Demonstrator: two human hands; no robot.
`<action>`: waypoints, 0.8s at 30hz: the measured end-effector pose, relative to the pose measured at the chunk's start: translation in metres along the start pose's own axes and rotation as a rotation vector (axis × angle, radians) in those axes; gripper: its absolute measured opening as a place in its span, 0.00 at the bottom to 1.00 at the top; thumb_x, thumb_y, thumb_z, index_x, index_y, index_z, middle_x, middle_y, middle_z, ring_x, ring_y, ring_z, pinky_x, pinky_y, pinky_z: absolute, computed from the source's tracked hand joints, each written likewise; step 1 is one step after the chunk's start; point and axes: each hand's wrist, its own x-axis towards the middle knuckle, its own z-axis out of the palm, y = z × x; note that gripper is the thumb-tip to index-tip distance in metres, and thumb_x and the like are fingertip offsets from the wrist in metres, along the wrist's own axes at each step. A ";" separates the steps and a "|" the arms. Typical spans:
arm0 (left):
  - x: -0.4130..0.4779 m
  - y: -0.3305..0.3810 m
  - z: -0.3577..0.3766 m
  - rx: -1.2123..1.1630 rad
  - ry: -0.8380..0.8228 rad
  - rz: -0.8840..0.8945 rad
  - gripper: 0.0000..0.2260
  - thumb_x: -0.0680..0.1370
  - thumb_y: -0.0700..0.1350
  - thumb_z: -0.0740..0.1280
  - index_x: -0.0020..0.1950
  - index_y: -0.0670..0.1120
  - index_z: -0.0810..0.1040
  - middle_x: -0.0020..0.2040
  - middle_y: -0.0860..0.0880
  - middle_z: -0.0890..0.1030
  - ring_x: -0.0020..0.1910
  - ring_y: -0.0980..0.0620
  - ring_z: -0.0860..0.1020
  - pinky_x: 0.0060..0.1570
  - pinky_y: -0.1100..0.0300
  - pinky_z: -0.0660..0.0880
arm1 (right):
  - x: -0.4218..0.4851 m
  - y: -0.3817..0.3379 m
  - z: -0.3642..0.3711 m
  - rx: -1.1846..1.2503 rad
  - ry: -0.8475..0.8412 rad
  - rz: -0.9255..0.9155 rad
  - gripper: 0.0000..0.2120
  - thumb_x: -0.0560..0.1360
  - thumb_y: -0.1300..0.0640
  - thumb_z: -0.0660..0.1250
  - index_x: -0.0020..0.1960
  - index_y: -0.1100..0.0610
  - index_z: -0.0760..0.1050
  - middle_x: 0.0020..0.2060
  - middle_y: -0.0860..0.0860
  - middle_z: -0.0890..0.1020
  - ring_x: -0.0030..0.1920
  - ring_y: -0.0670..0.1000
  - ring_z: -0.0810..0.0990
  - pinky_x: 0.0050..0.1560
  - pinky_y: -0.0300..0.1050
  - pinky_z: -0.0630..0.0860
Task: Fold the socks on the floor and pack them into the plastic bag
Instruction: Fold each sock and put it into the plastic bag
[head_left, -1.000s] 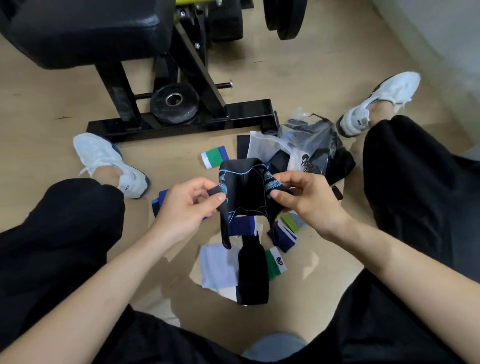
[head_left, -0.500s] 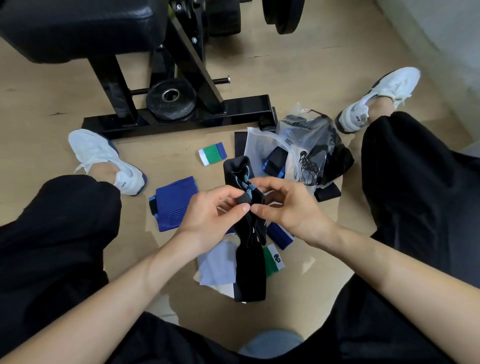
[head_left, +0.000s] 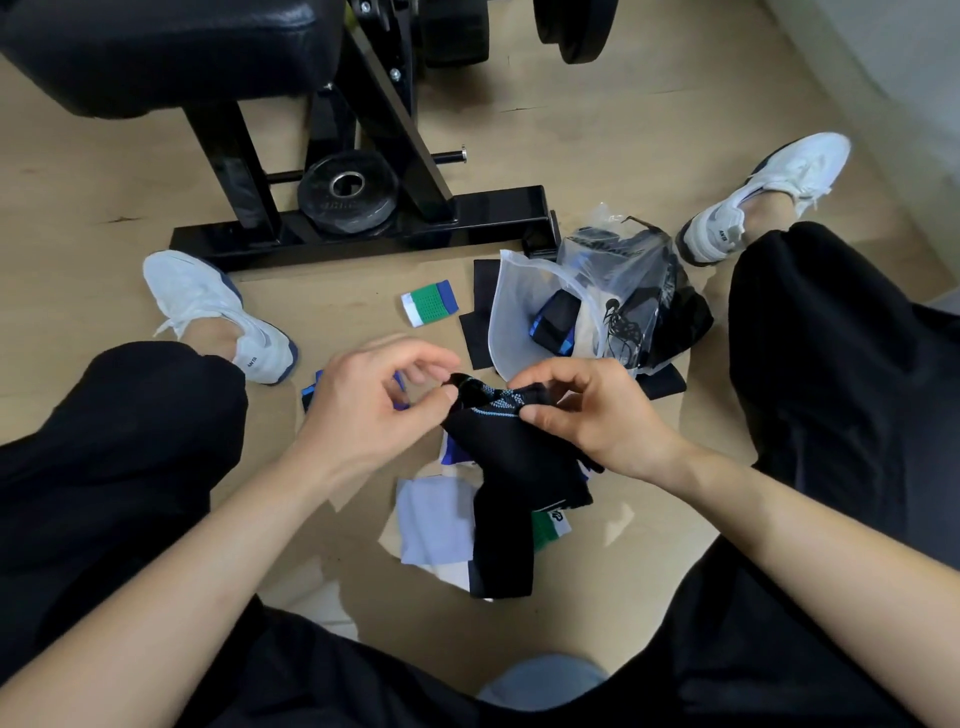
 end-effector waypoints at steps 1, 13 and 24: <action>0.001 -0.005 -0.004 0.057 -0.054 0.053 0.11 0.71 0.52 0.72 0.52 0.54 0.85 0.49 0.58 0.82 0.49 0.53 0.79 0.46 0.59 0.76 | 0.000 -0.001 -0.003 0.004 -0.018 -0.005 0.10 0.74 0.67 0.73 0.52 0.55 0.82 0.35 0.36 0.81 0.34 0.40 0.77 0.40 0.32 0.73; 0.004 -0.022 0.005 0.012 -0.167 0.101 0.15 0.70 0.58 0.75 0.43 0.46 0.83 0.51 0.55 0.82 0.49 0.53 0.81 0.51 0.53 0.77 | 0.006 -0.003 -0.038 0.041 0.011 -0.030 0.07 0.73 0.67 0.73 0.48 0.58 0.81 0.39 0.47 0.83 0.37 0.47 0.78 0.42 0.41 0.77; 0.000 0.003 0.013 -0.270 -0.086 -0.040 0.12 0.69 0.43 0.79 0.43 0.56 0.79 0.38 0.59 0.81 0.35 0.58 0.75 0.37 0.59 0.74 | 0.000 -0.017 -0.021 -0.389 -0.099 -0.188 0.16 0.71 0.56 0.77 0.58 0.52 0.81 0.51 0.43 0.84 0.52 0.43 0.81 0.56 0.40 0.76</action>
